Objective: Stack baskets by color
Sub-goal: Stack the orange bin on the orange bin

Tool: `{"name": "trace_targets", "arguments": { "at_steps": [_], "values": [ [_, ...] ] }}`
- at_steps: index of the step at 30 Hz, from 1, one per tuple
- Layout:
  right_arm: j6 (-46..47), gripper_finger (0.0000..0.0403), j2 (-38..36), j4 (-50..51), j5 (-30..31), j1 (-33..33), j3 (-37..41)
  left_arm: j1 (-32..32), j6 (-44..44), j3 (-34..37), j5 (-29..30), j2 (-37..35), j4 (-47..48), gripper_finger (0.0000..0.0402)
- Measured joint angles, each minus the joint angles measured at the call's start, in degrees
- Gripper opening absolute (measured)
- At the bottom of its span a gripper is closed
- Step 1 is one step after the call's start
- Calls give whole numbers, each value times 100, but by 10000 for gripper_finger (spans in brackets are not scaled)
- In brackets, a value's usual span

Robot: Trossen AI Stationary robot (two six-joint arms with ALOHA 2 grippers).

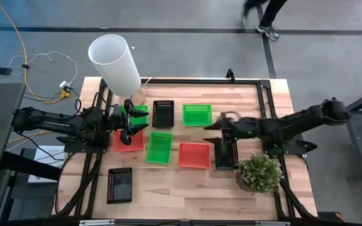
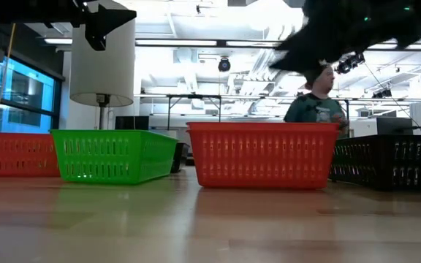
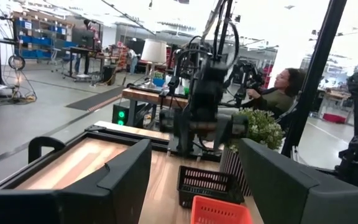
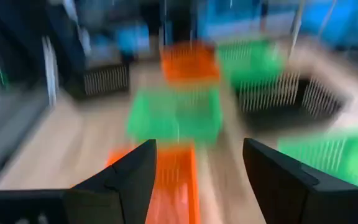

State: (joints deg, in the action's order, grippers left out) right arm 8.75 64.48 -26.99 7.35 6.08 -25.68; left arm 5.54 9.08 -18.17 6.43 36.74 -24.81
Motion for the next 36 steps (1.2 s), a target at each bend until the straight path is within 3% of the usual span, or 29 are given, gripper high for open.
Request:
{"name": "trace_targets", "arguments": {
  "at_steps": [3,6,17,32,36],
  "values": [
    [-680,227,-168,-1545,356,66,448,0,-24,0,-69,1,14,234],
    [-1342,227,-177,-2177,565,77,519,-2,-120,0,-242,1,39,234],
    [-1675,227,-168,-1643,1210,59,381,-2,-131,0,-229,-1,238,234],
    [-1642,226,-168,-1314,849,59,377,-2,-111,0,-175,1,426,234],
    [-1481,209,-168,-963,807,55,377,-2,-124,0,-227,1,449,234]
  ]
}}
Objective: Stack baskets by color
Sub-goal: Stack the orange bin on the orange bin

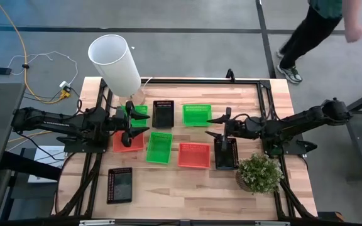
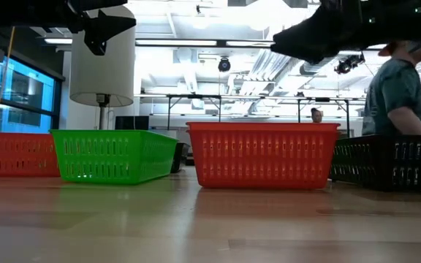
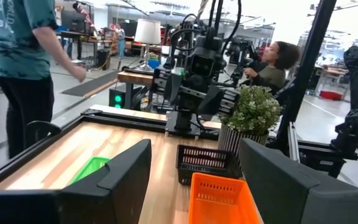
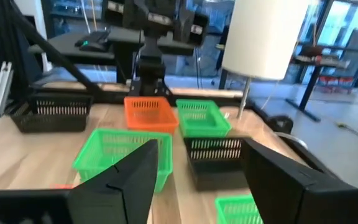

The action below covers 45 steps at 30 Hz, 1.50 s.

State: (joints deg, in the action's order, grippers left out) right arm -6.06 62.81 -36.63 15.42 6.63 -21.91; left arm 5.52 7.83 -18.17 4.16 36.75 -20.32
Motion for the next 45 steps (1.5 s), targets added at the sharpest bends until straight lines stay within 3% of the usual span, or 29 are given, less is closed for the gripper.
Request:
{"name": "trace_targets", "arguments": {
  "at_steps": [7,12,29,33,40,45],
  "values": [
    [-25,109,0,167,-225,-235,0,0,-86,0,-96,0,16,234],
    [-11,11,0,173,-1161,-556,13,0,-100,0,-17,0,197,234],
    [116,1,0,187,-1307,-741,24,0,22,0,103,-4,780,234],
    [211,0,0,317,-1290,-741,26,-45,193,-95,398,-1,2075,234],
    [229,0,0,338,-1248,-741,28,-509,1200,-884,1893,367,4399,225],
    [367,0,0,346,-1248,-741,28,-705,1073,-1391,1937,1055,5439,213]
  ]
}}
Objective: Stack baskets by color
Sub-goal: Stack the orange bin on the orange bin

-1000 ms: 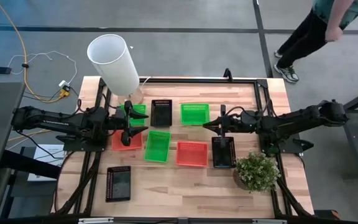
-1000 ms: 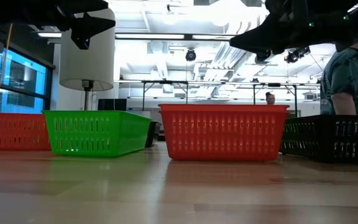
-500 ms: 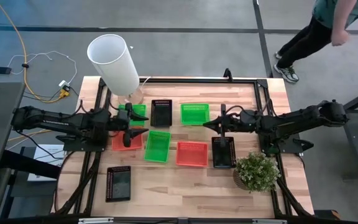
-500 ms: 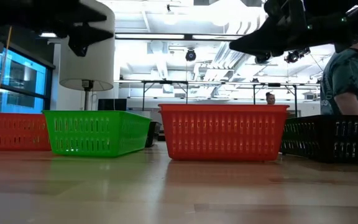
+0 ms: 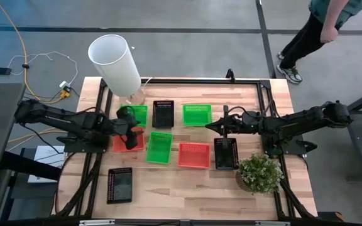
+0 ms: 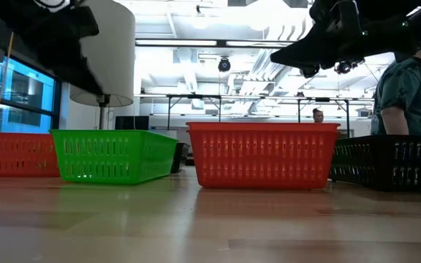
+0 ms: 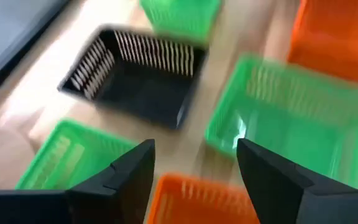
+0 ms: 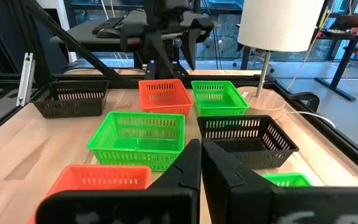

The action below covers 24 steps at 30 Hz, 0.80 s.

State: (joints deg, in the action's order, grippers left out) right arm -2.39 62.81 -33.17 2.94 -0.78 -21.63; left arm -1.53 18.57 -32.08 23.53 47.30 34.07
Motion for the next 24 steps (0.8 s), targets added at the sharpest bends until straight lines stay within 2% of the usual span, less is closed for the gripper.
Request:
{"name": "trace_targets", "arguments": {
  "at_steps": [8,13,24],
  "values": [
    [0,0,2,99,4,0,0,-3,4,-906,-1066,1084,1874,209],
    [-3,0,2,114,4,0,2,16,79,-1059,-853,1600,2975,209],
    [-2,0,2,130,6,0,2,312,-302,-1066,-651,2451,2750,209]
  ]
}}
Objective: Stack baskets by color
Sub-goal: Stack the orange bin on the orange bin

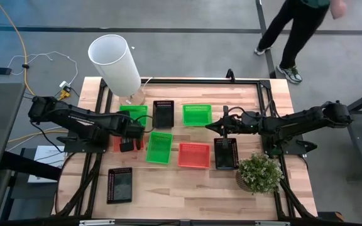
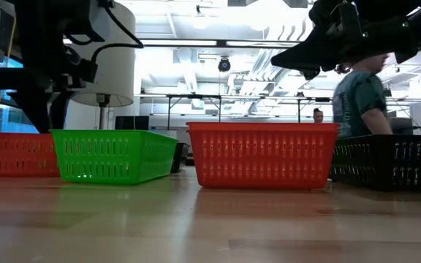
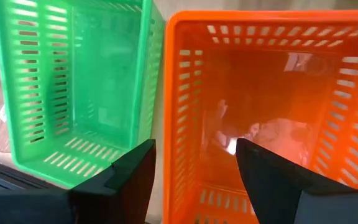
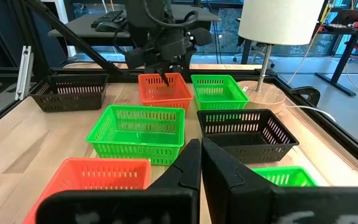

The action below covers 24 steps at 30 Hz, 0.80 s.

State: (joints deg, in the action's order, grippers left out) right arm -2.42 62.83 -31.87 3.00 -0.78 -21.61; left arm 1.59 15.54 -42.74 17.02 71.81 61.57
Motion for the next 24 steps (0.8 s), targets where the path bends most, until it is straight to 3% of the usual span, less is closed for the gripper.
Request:
{"name": "trace_targets", "arguments": {
  "at_steps": [24],
  "values": [
    [94,0,0,100,0,0,0,187,-23,55,-112,598,14,209]
  ]
}}
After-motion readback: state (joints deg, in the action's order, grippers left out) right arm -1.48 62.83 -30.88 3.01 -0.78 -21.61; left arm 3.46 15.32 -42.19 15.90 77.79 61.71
